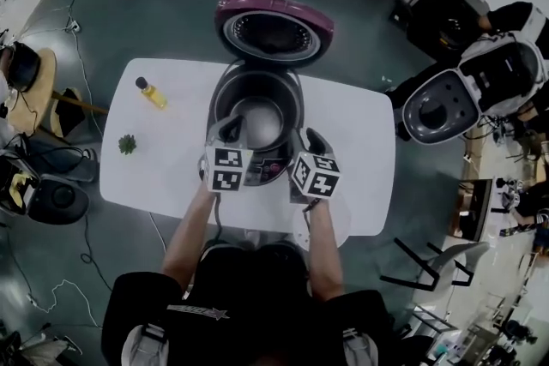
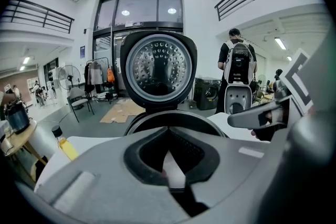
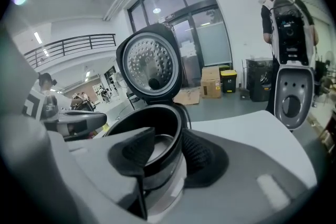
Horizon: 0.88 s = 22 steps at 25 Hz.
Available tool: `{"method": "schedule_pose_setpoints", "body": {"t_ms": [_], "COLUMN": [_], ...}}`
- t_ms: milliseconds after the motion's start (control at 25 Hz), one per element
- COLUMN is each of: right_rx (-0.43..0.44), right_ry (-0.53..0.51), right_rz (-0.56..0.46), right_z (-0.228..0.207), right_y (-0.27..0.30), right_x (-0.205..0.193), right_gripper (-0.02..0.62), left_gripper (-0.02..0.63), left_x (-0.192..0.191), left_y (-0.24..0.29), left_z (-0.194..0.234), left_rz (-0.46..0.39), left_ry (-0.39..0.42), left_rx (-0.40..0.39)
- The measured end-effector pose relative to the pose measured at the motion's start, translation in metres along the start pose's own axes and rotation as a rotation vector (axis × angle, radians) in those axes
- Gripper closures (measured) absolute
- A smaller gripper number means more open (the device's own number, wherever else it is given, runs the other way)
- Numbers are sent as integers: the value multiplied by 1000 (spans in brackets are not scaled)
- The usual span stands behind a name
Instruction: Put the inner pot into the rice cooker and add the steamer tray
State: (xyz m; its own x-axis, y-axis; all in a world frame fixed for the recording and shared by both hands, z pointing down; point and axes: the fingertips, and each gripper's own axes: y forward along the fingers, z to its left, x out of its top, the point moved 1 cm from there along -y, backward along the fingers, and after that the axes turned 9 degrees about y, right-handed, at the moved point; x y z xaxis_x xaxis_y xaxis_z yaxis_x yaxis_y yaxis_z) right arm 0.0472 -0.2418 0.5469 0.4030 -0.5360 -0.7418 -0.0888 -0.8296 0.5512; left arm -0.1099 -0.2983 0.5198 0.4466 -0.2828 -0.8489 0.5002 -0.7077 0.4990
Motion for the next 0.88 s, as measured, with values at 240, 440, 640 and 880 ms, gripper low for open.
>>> {"method": "schedule_pose_setpoints", "body": {"t_ms": [240,440,640,880], "right_rx": [6,36,42,34], "right_ry": [-36,-86,-142,-204], "right_rz": [-65,-147,-247,-339], "right_z": [1,1,0,-11], "right_y": [-30,-68,-115,-181], "right_x": [16,31,43,43], "right_gripper": [430,430,430,458], "left_gripper": [598,598,598,598], "left_x": [20,44,60,76], "left_y": [-15,-35,-64,-109], "left_z": [-15,-36,-61,-100], "left_rz": [-58,-122,-177,-242], "left_ry": [18,27,42,61], "left_rx": [-8,-11,-17,-9]}}
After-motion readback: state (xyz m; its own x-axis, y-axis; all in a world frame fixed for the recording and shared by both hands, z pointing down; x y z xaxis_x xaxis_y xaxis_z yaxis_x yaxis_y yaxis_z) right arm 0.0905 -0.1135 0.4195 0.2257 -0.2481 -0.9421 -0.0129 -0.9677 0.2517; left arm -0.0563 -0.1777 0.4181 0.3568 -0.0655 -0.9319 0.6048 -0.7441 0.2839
